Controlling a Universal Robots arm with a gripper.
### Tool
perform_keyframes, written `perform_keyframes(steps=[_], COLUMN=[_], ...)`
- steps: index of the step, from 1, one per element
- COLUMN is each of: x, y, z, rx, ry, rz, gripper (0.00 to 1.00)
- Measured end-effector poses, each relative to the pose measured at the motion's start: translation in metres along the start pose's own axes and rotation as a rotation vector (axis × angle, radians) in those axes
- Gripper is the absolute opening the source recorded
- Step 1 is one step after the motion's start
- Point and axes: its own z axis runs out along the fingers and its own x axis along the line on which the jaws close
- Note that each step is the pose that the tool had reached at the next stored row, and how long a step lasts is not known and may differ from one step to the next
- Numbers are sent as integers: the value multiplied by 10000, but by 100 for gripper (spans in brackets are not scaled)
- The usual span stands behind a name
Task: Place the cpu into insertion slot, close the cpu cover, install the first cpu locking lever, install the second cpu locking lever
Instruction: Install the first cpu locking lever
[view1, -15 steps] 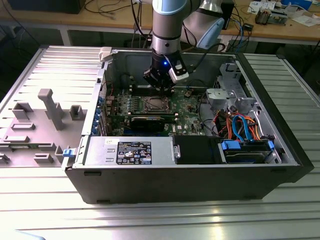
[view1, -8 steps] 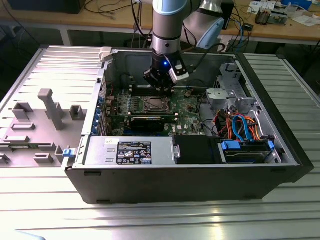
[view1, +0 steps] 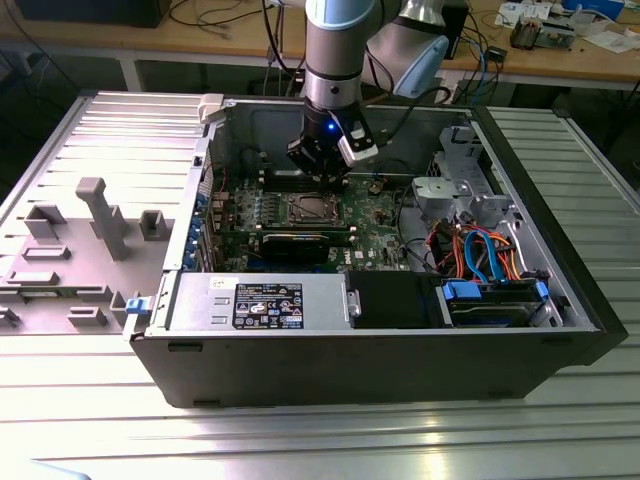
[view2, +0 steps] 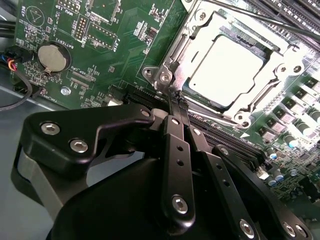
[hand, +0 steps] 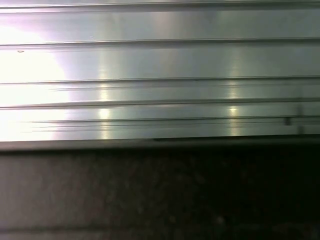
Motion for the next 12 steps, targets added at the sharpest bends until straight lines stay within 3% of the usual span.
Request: perform_keyframes(steps=[12], x=[0], y=[1], z=[14], rx=[28], ry=[9], rz=[-1], gripper=[11])
